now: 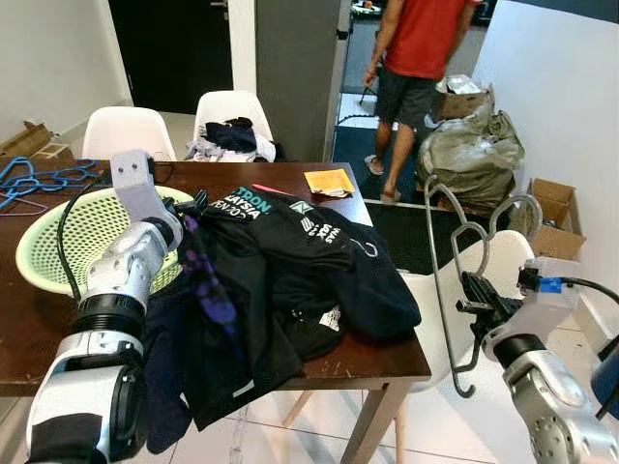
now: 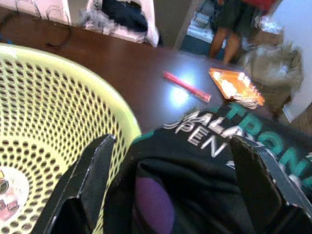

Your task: Hang hanger

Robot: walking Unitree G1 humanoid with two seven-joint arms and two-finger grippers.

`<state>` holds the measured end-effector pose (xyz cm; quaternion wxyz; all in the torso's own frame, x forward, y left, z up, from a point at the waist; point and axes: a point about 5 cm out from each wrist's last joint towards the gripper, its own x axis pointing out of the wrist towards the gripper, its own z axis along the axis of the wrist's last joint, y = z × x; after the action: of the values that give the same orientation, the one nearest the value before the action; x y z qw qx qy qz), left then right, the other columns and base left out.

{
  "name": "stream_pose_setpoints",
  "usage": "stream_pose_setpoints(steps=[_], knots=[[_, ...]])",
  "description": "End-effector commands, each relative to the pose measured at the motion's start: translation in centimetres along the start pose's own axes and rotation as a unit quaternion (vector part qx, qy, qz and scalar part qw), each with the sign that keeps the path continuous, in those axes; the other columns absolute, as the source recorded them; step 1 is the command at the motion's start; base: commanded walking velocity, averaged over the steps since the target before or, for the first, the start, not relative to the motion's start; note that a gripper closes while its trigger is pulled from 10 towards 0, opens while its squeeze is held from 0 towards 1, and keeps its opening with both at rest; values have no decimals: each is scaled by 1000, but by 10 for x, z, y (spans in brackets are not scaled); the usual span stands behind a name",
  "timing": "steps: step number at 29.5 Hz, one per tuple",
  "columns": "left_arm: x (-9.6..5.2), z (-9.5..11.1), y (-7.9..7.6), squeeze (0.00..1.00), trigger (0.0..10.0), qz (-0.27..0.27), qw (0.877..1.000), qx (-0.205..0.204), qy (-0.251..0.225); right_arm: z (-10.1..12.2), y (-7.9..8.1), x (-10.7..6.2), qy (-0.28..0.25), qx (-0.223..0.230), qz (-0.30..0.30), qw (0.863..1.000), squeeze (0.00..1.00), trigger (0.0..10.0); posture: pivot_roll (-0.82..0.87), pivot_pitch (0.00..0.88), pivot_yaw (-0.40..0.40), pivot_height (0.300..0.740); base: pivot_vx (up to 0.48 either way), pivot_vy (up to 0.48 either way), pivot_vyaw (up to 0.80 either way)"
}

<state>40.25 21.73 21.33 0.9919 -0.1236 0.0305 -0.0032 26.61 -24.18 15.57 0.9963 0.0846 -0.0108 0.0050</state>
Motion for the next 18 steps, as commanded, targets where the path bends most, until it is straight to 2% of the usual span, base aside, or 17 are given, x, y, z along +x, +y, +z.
stream_pose_setpoints(steps=[1,10,11,13,14,18], knots=[[0,1,7,0,10000,17,1000,13,11,4,-3,-3,-4,1,-3,1000,0,10000,-52,56,-44,740,0,0,0],[2,-6,17,0,10000,39,996,42,65,9,-7,-14,3,-3,-6,1000,0,10000,-73,99,-42,740,0,0,0],[2,-6,18,0,8549,41,996,41,64,9,-9,-16,3,-2,-9,1000,0,10000,-73,99,-42,740,0,0,0],[2,-6,18,0,8549,41,996,41,64,9,-9,-16,3,-2,-9,1000,0,10000,-73,99,-42,740,0,0,0],[3,-5,18,0,0,42,996,41,65,10,-10,-17,4,-2,-11,1000,0,10000,-78,103,-37,740,0,0,0],[3,-4,19,0,0,42,996,40,65,10,-10,-18,4,-1,-12,1000,0,10000,-80,103,-35,740,0,0,0]])
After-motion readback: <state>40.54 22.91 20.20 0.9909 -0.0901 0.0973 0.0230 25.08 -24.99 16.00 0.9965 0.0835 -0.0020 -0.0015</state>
